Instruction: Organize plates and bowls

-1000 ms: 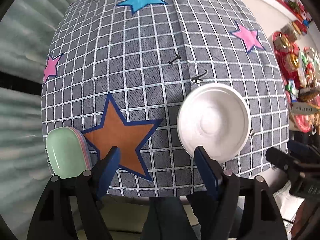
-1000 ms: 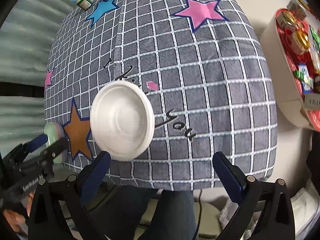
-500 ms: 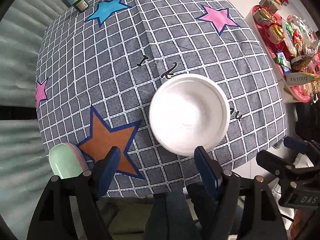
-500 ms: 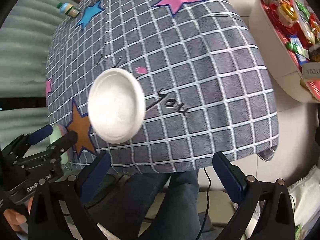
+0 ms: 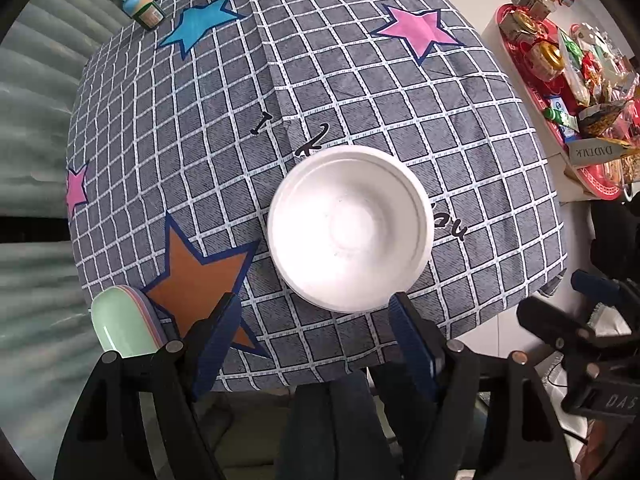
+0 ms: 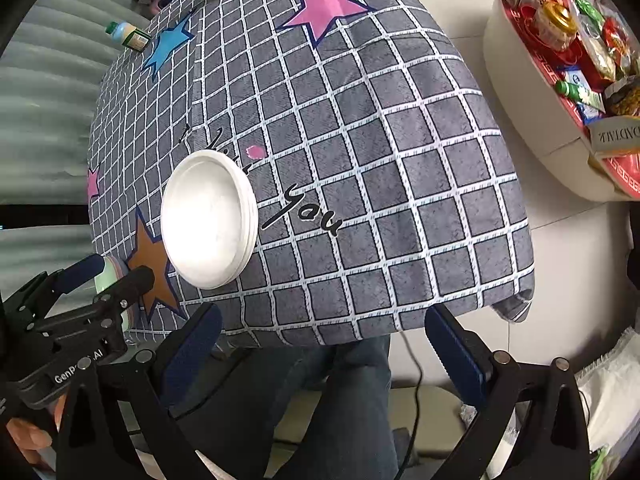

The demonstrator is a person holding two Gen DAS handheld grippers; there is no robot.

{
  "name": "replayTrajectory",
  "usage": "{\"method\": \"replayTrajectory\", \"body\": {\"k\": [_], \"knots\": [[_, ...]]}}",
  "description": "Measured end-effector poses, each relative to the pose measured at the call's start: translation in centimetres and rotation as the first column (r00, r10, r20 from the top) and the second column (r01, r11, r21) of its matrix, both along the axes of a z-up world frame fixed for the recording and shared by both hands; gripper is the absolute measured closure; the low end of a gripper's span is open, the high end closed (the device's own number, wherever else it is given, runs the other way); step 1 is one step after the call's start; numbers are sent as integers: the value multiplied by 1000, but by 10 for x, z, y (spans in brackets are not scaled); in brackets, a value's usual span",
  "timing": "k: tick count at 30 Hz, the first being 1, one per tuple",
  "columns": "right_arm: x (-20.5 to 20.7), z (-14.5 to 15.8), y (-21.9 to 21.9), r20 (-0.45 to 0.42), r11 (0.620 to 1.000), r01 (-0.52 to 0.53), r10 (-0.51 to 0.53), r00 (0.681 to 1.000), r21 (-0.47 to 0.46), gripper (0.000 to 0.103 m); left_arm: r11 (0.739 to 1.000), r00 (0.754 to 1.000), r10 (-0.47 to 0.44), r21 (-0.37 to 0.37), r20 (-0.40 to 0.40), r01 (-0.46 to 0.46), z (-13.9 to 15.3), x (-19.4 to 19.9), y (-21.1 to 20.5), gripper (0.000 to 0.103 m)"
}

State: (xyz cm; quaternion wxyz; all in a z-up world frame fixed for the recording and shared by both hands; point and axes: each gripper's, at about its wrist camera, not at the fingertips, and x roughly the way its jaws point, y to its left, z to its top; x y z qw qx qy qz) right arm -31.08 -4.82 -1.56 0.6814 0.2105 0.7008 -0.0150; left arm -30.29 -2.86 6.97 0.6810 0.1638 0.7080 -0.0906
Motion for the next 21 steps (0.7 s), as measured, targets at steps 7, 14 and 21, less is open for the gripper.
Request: {"method": "replayTrajectory", "body": {"k": [7,14,21], "knots": [[3,-6,-7,-22,1000,3,-3,1000,-2,1,1000,1000,-6,-8,2,6,2,-1,-4,24],[7,-11,12,-17,999,-47,47,999,14,1,999,999,40,8,-2,-40,-7,-2,11,24],[6,-39,13,-76,999,-36,38,996,29,1,998,998,63,14,-18,-62,-23,-10,20,24]]}}
